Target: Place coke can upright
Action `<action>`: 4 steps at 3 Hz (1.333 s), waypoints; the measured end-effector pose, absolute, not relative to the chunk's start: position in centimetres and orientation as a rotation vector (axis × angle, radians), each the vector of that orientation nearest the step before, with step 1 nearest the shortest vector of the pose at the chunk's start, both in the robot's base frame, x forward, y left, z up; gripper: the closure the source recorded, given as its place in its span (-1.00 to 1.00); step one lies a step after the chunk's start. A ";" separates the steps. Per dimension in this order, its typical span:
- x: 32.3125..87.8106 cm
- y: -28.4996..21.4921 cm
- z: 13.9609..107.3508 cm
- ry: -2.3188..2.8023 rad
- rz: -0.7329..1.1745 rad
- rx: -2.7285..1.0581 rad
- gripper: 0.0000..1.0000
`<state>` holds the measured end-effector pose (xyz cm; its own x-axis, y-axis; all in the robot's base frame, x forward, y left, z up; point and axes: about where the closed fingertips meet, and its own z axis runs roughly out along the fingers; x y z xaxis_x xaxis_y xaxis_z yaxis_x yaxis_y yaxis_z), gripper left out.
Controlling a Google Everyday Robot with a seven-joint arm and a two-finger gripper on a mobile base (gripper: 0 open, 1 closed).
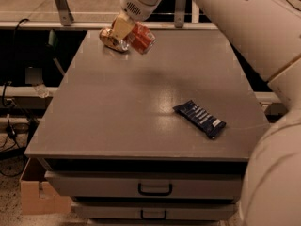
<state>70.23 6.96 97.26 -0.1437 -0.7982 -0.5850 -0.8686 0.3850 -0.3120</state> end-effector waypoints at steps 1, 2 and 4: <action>71.8 2.8 98.7 1.862 0.073 -1.420 1.00; 73.3 -1.2 99.5 1.754 0.089 -1.416 1.00; 75.3 -4.8 96.9 1.565 0.313 -1.413 1.00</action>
Offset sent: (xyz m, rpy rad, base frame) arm 0.0460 -0.1402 0.0362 0.1369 -0.2738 0.1496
